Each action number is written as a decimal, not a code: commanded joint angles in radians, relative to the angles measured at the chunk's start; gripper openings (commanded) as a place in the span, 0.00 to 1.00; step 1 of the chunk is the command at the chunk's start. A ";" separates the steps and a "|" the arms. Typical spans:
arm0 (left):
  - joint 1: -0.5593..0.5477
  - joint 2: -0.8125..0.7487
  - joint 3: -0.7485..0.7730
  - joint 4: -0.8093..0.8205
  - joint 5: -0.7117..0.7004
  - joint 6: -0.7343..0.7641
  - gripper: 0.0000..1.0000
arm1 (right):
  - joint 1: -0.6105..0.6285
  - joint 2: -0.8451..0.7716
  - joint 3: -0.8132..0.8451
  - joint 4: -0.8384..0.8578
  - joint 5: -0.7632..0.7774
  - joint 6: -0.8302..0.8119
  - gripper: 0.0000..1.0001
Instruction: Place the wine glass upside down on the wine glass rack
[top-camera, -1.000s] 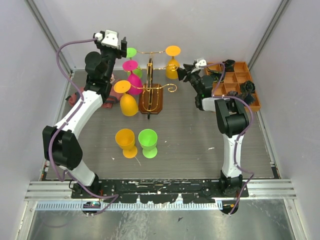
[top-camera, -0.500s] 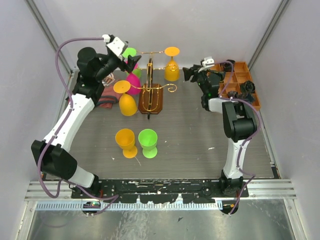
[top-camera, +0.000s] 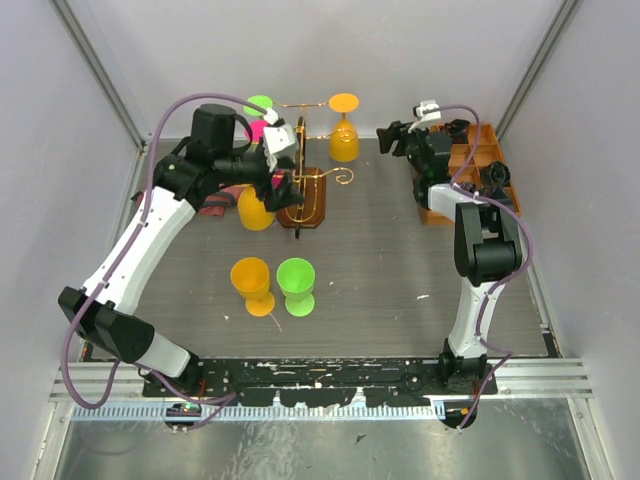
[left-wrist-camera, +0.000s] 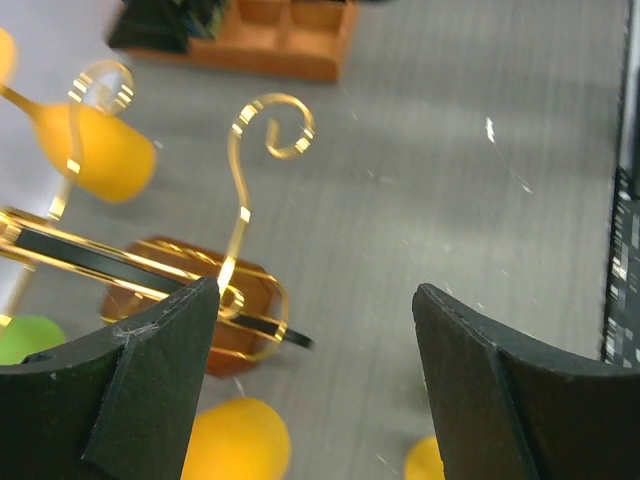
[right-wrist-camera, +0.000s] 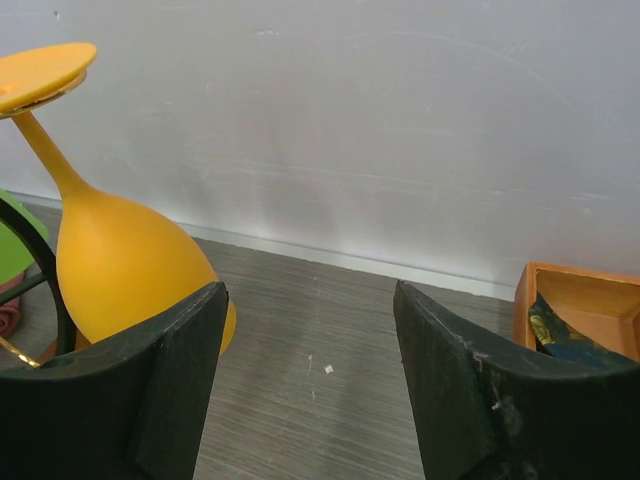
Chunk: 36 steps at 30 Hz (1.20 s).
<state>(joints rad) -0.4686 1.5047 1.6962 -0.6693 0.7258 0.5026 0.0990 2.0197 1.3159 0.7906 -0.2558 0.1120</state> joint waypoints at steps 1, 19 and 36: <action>-0.029 -0.010 -0.022 -0.255 -0.014 0.041 0.85 | 0.002 -0.079 0.063 -0.060 -0.034 0.005 0.73; -0.168 0.038 -0.115 -0.483 -0.247 -0.032 0.65 | 0.002 -0.061 0.122 -0.113 -0.058 0.035 0.70; -0.247 0.181 -0.064 -0.557 -0.383 0.004 0.55 | 0.002 -0.116 0.118 -0.211 -0.067 -0.041 0.70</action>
<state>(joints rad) -0.6933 1.6497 1.5917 -1.1770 0.3862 0.5003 0.0990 1.9759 1.4117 0.5655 -0.3054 0.0994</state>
